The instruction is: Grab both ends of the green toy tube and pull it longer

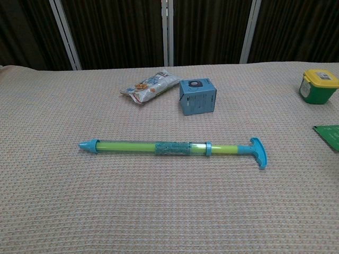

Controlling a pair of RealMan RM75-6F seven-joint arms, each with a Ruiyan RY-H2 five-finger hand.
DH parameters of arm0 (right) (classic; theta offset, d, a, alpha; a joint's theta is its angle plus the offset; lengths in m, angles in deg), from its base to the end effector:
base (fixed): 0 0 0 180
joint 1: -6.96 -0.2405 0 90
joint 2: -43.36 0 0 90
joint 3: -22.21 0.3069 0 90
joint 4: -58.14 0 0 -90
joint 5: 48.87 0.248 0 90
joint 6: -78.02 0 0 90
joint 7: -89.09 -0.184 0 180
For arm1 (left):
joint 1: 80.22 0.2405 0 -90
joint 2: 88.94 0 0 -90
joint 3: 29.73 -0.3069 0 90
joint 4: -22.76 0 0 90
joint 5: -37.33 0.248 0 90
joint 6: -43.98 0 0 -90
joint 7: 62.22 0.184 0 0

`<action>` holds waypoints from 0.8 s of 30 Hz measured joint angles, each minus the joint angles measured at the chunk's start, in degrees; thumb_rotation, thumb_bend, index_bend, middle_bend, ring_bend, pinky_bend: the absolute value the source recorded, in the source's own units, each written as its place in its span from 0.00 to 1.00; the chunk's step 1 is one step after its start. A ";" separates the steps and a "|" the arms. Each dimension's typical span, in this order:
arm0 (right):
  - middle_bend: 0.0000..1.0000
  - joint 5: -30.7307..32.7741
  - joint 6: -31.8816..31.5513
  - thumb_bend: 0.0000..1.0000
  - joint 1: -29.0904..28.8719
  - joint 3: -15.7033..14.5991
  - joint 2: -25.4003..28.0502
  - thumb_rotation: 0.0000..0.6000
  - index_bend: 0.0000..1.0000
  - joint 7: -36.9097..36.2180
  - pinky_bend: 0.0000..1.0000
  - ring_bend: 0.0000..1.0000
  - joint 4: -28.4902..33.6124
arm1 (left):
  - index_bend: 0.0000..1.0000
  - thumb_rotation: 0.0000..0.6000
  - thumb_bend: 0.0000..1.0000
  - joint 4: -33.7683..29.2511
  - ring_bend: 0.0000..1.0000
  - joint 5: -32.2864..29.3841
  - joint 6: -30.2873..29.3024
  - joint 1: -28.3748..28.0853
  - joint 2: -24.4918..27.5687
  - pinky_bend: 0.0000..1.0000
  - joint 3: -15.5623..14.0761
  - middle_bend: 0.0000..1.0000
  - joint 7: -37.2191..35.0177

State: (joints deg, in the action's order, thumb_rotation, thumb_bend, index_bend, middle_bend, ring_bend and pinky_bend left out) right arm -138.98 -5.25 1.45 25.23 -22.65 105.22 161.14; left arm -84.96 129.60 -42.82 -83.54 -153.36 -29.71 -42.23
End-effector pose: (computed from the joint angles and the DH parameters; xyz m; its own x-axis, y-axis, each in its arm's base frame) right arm -0.3070 -0.2268 0.1097 0.4603 -0.0155 0.8876 -0.8825 -0.1169 0.4556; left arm -0.2938 0.2010 0.1162 0.4702 0.0113 0.8825 0.8780 -0.1073 -0.4664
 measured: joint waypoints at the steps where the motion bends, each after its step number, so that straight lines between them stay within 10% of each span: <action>1: 0.90 0.31 1.11 0.00 -0.71 0.26 -0.13 1.00 0.00 0.10 0.58 0.84 -0.08 | 0.00 1.00 0.00 0.06 0.00 -0.40 0.21 -0.10 -0.04 0.00 0.14 0.00 -0.02; 3: 0.99 1.22 4.38 0.00 -2.75 0.96 -0.49 1.00 0.00 0.14 0.90 0.96 -0.27 | 0.00 1.00 0.00 0.16 0.00 -1.38 0.78 -0.39 -0.16 0.00 0.51 0.00 0.01; 5: 1.00 2.75 8.76 0.00 -5.24 1.78 -0.97 1.00 0.03 -0.25 0.97 0.99 -0.40 | 0.00 1.00 0.00 0.24 0.00 -2.07 1.21 -0.69 -0.37 0.00 0.88 0.00 0.35; 14: 1.00 16.88 30.83 0.00 -20.72 7.02 -7.50 1.00 0.21 0.39 1.00 1.00 -4.53 | 0.00 1.00 0.00 1.03 0.00 -5.51 3.35 -1.69 -1.60 0.00 1.73 0.00 2.16; 24: 1.00 35.74 36.48 0.06 -33.65 10.59 -21.57 1.00 0.39 11.76 1.00 1.00 -15.34 | 0.00 1.00 0.00 2.49 0.00 -9.46 5.56 -3.01 -3.02 0.00 2.61 0.00 3.74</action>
State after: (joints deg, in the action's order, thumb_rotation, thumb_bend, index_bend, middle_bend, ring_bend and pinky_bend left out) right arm -103.24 31.23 -32.20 35.83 -44.22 116.97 145.80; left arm -82.46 120.14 -37.26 -86.55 -156.38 -27.10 -38.50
